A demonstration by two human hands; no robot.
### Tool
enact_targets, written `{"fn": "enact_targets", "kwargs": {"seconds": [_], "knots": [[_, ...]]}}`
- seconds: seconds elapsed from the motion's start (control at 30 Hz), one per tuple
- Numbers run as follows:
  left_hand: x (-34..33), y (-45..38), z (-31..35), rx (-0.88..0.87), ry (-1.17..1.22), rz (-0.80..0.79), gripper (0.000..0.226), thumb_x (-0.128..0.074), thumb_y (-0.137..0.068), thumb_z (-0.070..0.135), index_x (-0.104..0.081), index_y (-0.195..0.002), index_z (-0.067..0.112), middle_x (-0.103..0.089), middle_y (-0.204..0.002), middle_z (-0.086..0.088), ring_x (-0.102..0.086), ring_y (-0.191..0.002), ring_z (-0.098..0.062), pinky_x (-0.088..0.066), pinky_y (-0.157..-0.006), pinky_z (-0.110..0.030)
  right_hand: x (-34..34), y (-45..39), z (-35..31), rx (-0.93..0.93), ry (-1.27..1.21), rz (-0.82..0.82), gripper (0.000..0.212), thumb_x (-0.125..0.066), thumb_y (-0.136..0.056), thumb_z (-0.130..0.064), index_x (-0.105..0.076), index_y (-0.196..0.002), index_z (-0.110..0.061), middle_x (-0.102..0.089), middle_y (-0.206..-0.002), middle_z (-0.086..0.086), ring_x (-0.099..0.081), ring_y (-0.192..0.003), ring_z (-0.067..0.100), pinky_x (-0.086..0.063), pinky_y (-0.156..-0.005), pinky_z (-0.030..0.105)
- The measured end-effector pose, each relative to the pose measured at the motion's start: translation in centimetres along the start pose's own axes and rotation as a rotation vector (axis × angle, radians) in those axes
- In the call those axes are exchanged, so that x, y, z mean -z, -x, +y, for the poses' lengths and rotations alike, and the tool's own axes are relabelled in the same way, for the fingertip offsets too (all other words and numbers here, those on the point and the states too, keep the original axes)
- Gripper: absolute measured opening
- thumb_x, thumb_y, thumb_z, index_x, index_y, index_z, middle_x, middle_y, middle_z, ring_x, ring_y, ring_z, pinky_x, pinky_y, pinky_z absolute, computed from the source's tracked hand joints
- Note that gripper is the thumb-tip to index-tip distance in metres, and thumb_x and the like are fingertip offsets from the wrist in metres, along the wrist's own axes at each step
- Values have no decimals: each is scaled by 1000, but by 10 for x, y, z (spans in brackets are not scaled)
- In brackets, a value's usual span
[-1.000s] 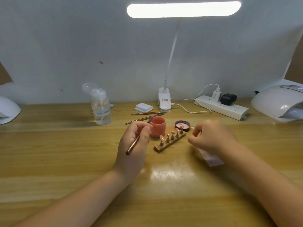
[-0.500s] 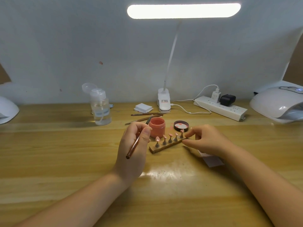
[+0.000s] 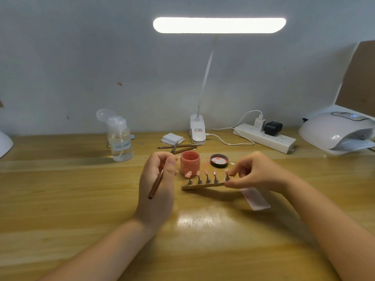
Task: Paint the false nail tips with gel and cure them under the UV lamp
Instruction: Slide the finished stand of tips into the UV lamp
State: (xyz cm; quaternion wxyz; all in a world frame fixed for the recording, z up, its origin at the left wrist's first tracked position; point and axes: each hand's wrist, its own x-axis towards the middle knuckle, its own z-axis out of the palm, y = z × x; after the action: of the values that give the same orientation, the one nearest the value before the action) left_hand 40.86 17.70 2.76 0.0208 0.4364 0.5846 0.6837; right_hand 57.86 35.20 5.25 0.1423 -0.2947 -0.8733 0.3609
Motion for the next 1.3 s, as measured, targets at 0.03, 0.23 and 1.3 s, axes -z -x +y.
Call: {"fn": "enact_targets", "kwargs": {"seconds": [0.03, 0.23, 1.3], "knots": [[-1, -3, 3, -14, 23, 24, 17, -45, -92, 37, -57, -89, 26, -62, -83, 9, -62, -80, -17, -53, -77, -37, 4, 3, -4, 16, -39, 12, 23, -86, -59, -43, -77, -72, -27, -58, -53, -8, -42, -48, 3, -31, -44, 19], [-24, -12, 28, -117, 157, 20, 15, -44, -95, 34, -56, -90, 27, -61, -80, 19, -61, -74, -1, -47, -65, -12, 44, 26, 3, 32, -108, 250, 38, -81, -44, -54, -77, -68, -26, -60, -55, 0, -59, -62, 25, -54, -68, 53], [-260, 12, 15, -27, 200, -253, 17, -48, -89, 25, -60, -78, 21, -53, -67, 12, -50, -64, -7, -36, -60, -17, 227, 69, 276, -640, 229, 1062, 31, -79, -62, -45, -67, -62, -17, -63, -59, 4, -61, -67, 28, -44, -62, 31]]}}
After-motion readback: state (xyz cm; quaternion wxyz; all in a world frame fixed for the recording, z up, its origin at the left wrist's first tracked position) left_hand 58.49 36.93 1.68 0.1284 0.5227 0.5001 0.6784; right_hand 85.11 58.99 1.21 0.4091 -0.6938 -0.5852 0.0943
